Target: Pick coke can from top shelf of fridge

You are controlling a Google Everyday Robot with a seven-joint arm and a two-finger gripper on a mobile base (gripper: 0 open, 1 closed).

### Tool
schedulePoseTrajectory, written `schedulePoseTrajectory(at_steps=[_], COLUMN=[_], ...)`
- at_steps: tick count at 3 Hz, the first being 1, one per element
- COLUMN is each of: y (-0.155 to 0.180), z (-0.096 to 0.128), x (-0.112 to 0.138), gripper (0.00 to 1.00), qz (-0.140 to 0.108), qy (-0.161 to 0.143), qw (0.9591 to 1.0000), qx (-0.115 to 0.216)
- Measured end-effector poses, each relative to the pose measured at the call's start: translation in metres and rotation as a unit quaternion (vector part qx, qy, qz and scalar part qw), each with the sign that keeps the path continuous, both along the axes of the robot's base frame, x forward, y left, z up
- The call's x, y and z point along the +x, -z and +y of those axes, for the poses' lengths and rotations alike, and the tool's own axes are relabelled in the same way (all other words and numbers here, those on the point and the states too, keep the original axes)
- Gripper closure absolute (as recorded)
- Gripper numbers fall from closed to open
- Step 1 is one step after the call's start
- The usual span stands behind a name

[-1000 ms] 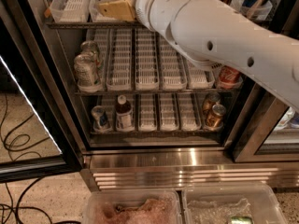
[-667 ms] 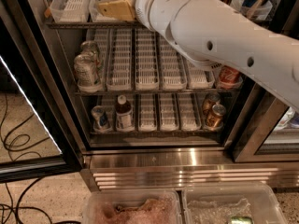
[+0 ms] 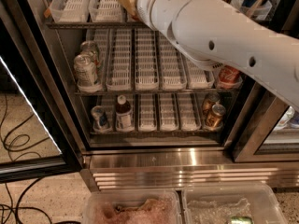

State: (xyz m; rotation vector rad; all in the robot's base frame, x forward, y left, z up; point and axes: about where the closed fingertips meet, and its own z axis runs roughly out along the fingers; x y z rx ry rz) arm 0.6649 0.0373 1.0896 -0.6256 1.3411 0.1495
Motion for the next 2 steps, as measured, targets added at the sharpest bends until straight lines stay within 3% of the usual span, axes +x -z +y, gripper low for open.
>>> schedulePoseTrajectory(at_steps=[1,2], y=[0.0,0.0], z=[0.0,0.0], x=[0.0,0.0], gripper=[0.66,0.97], qz=[0.0,0.0], qy=[0.0,0.0], qw=[1.0,1.0], qx=[0.0,0.0])
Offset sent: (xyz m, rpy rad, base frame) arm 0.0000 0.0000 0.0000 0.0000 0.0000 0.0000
